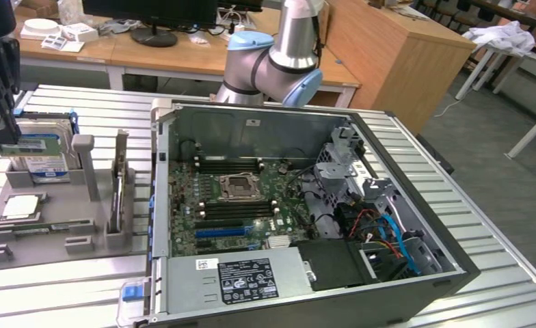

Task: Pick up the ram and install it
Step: 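Pick up the ram and move it above insertion slot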

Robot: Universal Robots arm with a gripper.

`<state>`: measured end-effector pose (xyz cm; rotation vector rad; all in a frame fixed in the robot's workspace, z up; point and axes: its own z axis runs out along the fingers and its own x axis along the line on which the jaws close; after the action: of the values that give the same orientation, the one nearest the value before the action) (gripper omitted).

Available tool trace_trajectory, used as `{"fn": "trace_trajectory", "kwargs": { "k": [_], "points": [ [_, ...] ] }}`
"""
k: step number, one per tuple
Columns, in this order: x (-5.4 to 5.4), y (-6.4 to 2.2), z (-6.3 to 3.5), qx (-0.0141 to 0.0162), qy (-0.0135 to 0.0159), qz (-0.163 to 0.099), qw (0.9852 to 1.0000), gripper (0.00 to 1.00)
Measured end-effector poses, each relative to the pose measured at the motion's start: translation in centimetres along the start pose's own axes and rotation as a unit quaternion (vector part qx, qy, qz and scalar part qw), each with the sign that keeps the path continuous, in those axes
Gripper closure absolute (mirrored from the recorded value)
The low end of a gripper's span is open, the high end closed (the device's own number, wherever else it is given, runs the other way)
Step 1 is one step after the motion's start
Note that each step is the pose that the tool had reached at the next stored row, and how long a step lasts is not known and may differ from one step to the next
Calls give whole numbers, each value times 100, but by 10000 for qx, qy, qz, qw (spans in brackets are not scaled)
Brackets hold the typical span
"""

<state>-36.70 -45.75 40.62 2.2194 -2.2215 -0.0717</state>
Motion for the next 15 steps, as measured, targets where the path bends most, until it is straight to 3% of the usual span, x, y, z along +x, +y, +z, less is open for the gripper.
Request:
{"fn": "trace_trajectory", "kwargs": {
  "k": [10, 15],
  "points": [
    [-1, -4, -3, -2, 1, 1, 10000, 88],
    [0, -57, -3, -2, 0, 0, 10000, 88]
  ]
}}
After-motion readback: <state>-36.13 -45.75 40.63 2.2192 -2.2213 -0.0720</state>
